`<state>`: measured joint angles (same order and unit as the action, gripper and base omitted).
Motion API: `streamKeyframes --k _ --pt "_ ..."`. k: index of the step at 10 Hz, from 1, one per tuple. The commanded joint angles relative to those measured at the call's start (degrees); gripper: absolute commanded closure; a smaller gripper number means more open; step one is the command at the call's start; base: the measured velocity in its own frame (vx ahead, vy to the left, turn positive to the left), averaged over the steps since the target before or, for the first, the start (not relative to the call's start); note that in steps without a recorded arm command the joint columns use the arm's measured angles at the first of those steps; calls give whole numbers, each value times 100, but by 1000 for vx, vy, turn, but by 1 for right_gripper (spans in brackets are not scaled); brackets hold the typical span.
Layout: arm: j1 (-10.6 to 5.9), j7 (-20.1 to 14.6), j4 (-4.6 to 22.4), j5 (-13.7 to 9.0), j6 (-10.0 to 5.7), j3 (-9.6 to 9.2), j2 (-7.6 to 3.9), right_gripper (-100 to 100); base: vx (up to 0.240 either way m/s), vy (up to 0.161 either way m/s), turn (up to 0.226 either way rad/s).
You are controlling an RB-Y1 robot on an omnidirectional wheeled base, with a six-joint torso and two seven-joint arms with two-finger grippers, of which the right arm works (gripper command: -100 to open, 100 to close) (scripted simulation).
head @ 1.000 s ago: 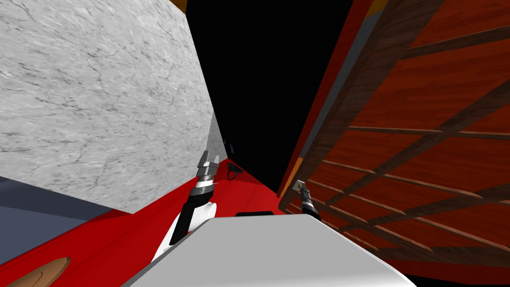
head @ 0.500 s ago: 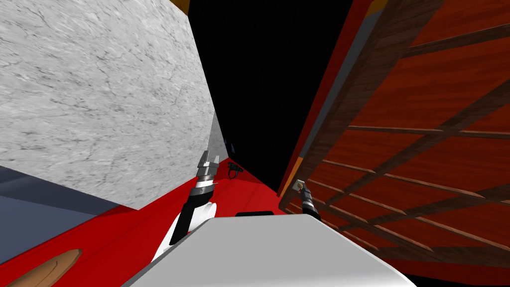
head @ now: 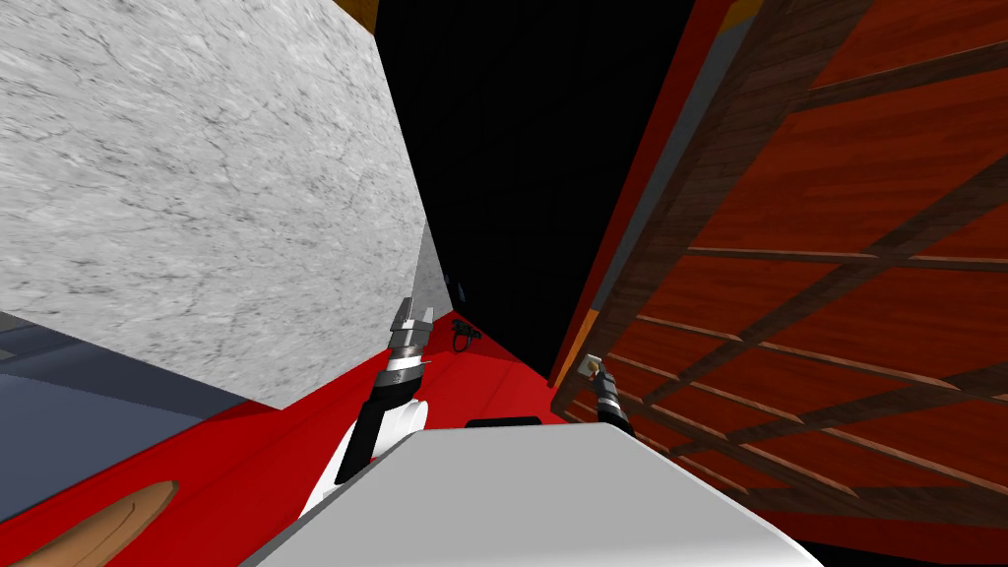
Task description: Pull the door open
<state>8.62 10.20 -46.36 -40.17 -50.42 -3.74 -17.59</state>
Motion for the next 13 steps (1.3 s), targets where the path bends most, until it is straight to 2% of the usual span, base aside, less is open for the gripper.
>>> streamKeyframes --k 1,2,5,6,9,10,11,12,13 --pt "-55 -183 37 26 -8 -62 41 100 -20 4 16" --pt "-68 -388 53 23 -10 -59 40 100 -27 3 26" --pt "-81 -662 69 20 -13 -57 38 100 -25 -5 25" --pt "-94 -883 85 17 -15 -55 37 100 -26 2 30" --pt "-107 -1142 100 13 -18 -52 35 100 -26 2 16" --pt "-120 -1381 116 10 -20 -50 34 100 -31 -2 27" --pt "-120 -1381 116 10 -20 -50 34 100 -22 -5 17" --pt "-133 -1591 132 7 -22 -47 33 100 -23 -3 33" --pt "-133 -1621 132 7 -22 -47 33 100 -18 -3 14"
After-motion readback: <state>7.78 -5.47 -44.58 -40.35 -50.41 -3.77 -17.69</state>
